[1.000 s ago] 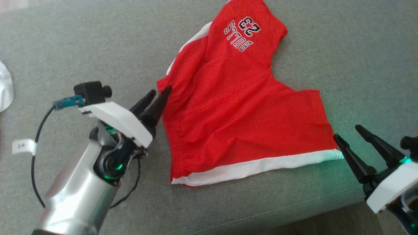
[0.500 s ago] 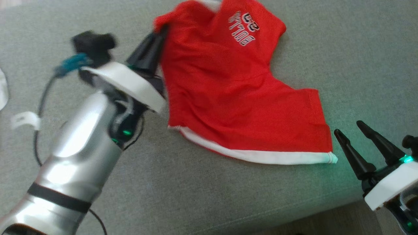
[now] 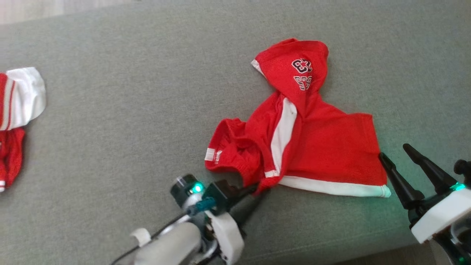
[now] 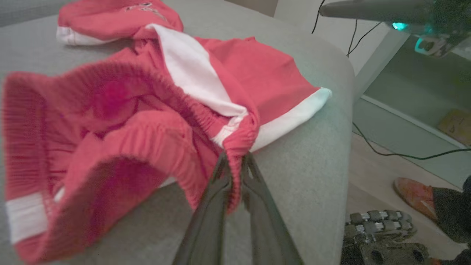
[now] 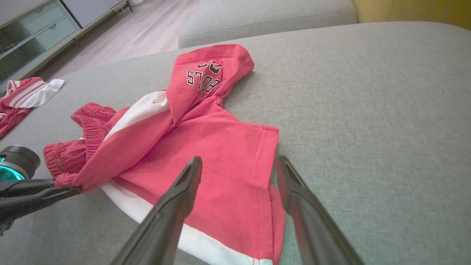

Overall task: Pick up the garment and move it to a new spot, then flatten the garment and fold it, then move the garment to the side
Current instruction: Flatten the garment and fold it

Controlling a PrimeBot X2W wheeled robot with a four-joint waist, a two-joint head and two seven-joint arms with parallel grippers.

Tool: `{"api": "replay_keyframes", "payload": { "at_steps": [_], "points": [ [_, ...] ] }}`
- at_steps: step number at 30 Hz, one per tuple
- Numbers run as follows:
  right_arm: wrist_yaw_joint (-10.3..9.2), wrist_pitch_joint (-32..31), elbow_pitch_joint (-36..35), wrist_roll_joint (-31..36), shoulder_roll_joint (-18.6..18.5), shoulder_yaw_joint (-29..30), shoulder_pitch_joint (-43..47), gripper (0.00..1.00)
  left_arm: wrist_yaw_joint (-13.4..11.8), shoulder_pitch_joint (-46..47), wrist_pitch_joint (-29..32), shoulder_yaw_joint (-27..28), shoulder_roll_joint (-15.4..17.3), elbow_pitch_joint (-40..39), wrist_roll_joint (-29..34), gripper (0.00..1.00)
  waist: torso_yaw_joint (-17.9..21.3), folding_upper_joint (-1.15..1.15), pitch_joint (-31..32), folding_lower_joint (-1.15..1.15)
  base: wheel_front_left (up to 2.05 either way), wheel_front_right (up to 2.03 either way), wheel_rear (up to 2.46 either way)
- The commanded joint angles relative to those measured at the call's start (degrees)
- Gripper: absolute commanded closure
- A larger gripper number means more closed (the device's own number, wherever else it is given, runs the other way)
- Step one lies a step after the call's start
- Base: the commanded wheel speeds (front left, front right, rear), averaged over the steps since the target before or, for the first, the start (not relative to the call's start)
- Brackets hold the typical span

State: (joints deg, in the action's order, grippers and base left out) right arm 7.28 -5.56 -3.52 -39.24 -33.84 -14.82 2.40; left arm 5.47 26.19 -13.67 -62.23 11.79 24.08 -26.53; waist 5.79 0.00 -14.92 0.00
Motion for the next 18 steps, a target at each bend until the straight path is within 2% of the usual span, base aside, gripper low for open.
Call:
{"api": "replay_keyframes", "payload": {
  "at_steps": [1,5,8,15,18],
  "points": [
    [0.21,0.1,-1.8,0.4,-1.7,0.1,0.8,0.00,-0.4,0.8,-0.6,2.0,-1.0,-1.0,-1.0,0.00,-0.6,0.00,0.6,0.00,0.00,0.00,0.00],
    [0.21,-0.1,-2.0,0.8,-2.0,0.7,1.2,0.00,0.0,-1.0,-0.8,3.7,-3.4,-0.5,-5.1,0.00,-1.4,0.00,0.8,0.00,0.00,0.00,0.00],
    [0.21,-0.3,-2.2,1.0,-1.8,0.8,1.4,0.00,0.8,-2.3,0.9,5.3,-4.2,-2.2,-10.5,0.00,-1.8,0.00,0.8,0.00,0.00,0.00,0.00],
    [0.21,-0.6,-2.2,1.4,-1.4,0.5,1.4,0.00,1.5,-4.5,11.2,10.3,-5.4,-5.6,-27.6,0.00,-1.6,0.00,0.9,0.00,0.00,0.00,0.00],
    [0.21,-0.7,-2.3,1.4,-1.3,0.3,1.1,0.00,1.6,-4.1,13.2,11.5,-5.6,-5.4,-30.5,0.00,-1.3,0.00,0.9,0.00,0.00,0.00,0.00]
  ]
}}
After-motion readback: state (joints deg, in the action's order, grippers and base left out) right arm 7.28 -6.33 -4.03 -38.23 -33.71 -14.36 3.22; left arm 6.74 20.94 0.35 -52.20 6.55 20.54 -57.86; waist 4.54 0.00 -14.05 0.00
